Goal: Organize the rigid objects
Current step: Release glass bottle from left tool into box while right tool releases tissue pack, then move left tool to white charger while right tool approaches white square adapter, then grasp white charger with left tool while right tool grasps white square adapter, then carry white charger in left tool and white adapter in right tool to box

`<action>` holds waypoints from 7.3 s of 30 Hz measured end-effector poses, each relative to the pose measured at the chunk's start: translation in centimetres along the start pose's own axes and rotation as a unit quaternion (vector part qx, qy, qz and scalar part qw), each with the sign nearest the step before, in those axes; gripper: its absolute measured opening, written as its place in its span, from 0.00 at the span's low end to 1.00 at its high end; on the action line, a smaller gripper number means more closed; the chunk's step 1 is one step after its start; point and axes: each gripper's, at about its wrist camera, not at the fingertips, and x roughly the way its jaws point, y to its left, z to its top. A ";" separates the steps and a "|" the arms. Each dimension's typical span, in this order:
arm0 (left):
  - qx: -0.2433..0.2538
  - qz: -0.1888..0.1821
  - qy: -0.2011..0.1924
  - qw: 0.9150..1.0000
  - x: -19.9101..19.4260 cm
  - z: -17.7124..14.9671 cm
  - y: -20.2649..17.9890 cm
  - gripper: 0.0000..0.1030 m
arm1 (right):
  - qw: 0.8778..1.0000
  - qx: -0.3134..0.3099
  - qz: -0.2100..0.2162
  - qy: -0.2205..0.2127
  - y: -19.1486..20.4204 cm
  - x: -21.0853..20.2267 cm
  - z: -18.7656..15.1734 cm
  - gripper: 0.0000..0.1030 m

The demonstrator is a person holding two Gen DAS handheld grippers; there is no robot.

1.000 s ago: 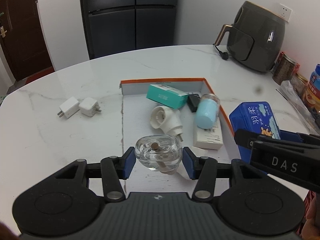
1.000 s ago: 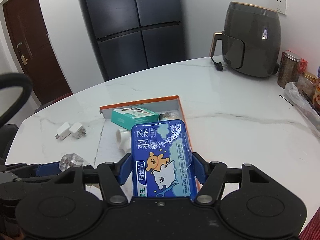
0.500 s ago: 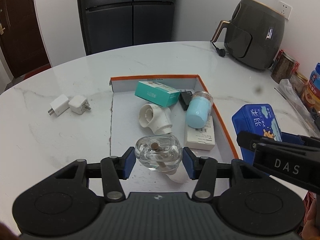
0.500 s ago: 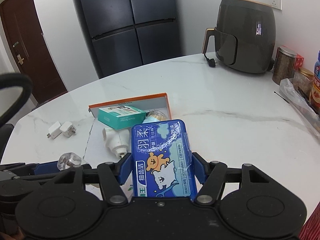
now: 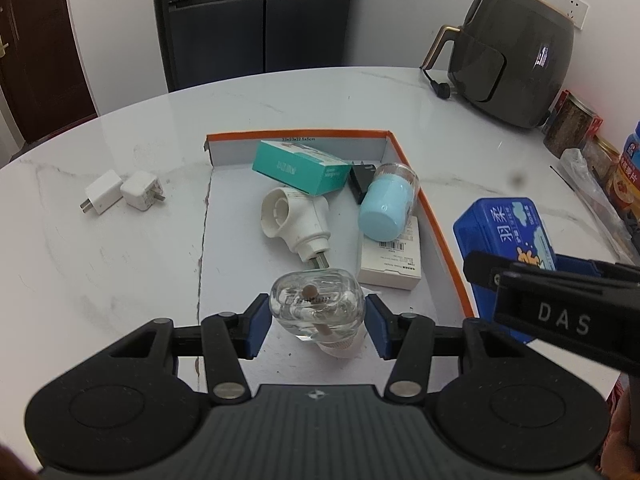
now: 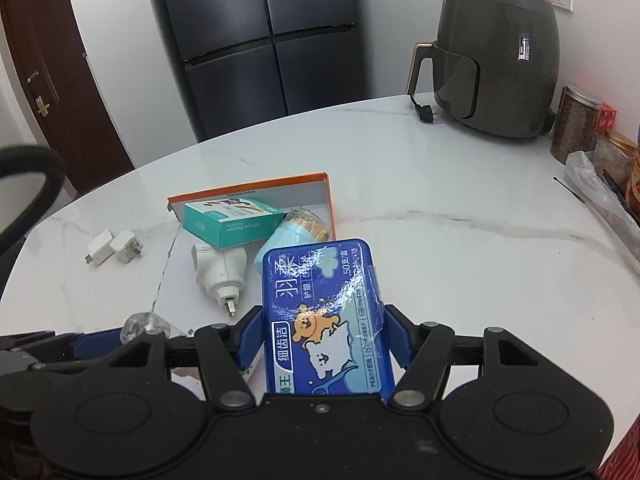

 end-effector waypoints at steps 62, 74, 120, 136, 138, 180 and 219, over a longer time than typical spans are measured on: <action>-0.082 0.064 -0.011 0.994 -1.9 0.6 19.9 0.74 | 0.994 -0.068 0.077 0.027 17.7 4.1 0.0 0.77; 0.022 0.022 -0.026 0.999 6.5 4.9 24.2 0.80 | 0.996 -0.048 0.066 0.045 17.4 5.6 -1.5 0.77; -0.026 0.016 -0.053 0.998 10.2 4.0 29.2 0.40 | 0.979 -0.166 0.096 0.076 28.5 23.8 6.1 0.50; -0.112 0.062 -0.043 0.991 3.5 2.3 28.7 0.40 | 0.985 -0.125 0.117 0.034 28.3 14.4 4.1 0.50; -0.111 0.063 -0.049 0.991 2.4 2.0 28.1 0.40 | 0.985 -0.123 0.118 0.030 28.4 13.3 4.0 0.50; -0.084 0.064 -0.088 0.991 -8.5 -2.4 16.5 0.40 | 0.990 -0.099 0.087 -0.047 19.5 -3.2 -0.7 0.50; -0.017 -0.003 -0.078 0.997 -7.4 -2.6 7.9 0.40 | 0.998 -0.031 -0.001 -0.061 10.2 -6.5 -1.6 0.50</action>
